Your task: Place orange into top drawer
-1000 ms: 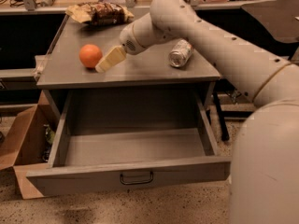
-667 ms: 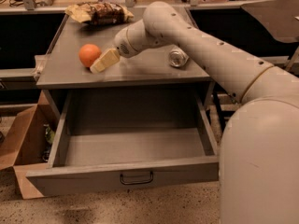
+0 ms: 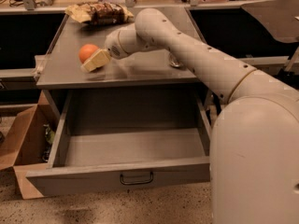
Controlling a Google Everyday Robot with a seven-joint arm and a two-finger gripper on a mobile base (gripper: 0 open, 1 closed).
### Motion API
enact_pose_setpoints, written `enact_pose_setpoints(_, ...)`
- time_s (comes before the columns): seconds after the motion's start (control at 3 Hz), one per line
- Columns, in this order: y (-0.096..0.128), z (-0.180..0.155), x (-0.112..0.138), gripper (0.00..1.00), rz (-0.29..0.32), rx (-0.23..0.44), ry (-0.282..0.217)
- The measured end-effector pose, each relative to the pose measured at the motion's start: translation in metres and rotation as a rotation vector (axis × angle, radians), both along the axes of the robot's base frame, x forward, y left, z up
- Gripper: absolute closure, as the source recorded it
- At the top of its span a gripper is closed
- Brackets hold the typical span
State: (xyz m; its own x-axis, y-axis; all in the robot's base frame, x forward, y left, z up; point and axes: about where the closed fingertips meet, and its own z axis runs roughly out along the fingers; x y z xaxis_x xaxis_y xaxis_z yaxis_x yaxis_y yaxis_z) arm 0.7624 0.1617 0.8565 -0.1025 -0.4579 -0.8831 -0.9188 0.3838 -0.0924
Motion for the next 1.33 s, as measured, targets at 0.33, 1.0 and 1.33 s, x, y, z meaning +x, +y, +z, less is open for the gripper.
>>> enact_pose_setpoints(0.33, 0.011, 0.006, -0.005, 0.26, 0.013, 0.022, -0.02)
enact_pose_setpoints(1.0, 0.008, 0.009, -0.023, 0.8, 0.009, 0.04, -0.029)
enact_pose_setpoints(1.33, 0.008, 0.009, -0.023, 1.0, 0.009, 0.04, -0.029)
